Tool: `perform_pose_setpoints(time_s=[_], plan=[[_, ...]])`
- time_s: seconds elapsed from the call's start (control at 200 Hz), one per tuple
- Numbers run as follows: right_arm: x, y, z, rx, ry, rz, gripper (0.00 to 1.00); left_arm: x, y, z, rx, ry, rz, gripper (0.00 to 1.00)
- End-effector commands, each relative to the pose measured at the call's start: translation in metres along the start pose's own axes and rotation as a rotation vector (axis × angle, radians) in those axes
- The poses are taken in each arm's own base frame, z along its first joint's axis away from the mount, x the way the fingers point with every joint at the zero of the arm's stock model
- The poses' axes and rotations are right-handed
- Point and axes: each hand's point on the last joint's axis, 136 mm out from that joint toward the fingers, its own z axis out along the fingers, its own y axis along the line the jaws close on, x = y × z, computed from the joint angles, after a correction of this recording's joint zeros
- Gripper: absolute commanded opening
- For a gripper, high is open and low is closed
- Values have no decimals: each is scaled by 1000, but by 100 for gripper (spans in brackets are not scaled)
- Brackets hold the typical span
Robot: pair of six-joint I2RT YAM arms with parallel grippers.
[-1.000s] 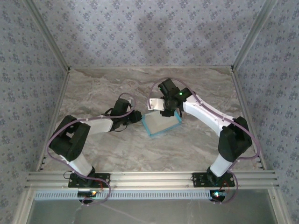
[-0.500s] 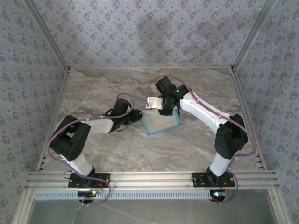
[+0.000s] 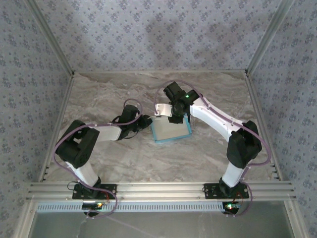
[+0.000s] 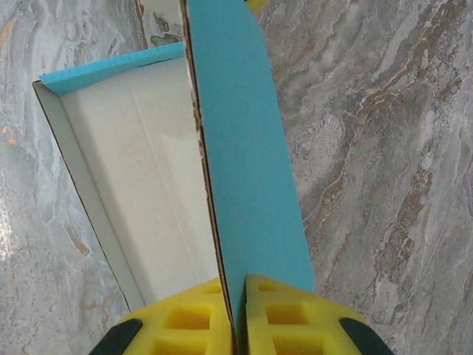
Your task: Fold the paper box
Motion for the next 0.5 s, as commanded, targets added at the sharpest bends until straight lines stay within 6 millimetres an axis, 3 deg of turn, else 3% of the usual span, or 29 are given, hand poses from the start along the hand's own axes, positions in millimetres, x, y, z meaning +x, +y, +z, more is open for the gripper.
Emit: perform_pose_setpoints(time_s=[0.0,0.495], plan=[[-16,24,11,-114,-36,3,11,1,-55,-8,189,24,33,30],[-20,20,15,-127,-28,3,11,-6,-70,-11,237,18,-13,31]])
